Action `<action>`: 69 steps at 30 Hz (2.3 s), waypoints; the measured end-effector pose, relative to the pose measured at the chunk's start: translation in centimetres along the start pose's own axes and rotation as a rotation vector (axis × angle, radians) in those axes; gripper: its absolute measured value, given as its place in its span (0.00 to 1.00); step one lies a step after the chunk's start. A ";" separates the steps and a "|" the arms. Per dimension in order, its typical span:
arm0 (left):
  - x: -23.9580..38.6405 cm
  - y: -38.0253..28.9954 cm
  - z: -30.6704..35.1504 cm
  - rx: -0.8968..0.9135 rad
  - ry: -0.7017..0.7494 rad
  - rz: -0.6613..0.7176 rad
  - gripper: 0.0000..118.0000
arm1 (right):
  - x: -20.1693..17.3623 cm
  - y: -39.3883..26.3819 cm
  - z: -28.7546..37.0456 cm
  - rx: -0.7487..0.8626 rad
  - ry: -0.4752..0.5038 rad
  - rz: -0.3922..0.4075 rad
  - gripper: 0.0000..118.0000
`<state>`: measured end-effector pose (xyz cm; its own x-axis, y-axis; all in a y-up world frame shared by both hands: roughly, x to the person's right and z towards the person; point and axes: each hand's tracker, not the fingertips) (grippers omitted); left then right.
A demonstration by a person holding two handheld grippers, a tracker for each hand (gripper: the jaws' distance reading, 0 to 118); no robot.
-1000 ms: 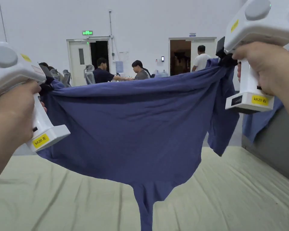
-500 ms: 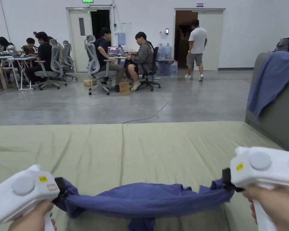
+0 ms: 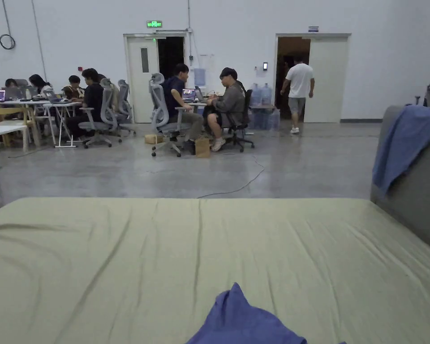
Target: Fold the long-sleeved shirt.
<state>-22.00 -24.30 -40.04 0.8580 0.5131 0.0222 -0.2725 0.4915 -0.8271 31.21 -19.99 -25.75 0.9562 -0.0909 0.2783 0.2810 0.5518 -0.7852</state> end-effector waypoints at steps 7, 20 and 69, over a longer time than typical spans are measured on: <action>-4.2 -8.0 3.4 -0.132 0.003 0.025 0.03 | -0.2 -8.8 1.3 -0.136 0.014 0.144 0.04; -3.8 -9.7 4.2 -0.174 0.125 -0.166 0.76 | 0.8 -10.9 -1.6 -0.151 -0.137 0.183 0.43; -1.9 7.4 -4.8 0.073 0.160 -0.171 0.01 | -11.8 18.9 -28.0 -0.326 -0.170 0.270 0.69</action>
<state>-23.56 -25.01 -48.92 0.9508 0.3030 0.0647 -0.1430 0.6144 -0.7759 27.55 -31.72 -59.33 0.9792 0.1732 0.1053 0.0608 0.2448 -0.9677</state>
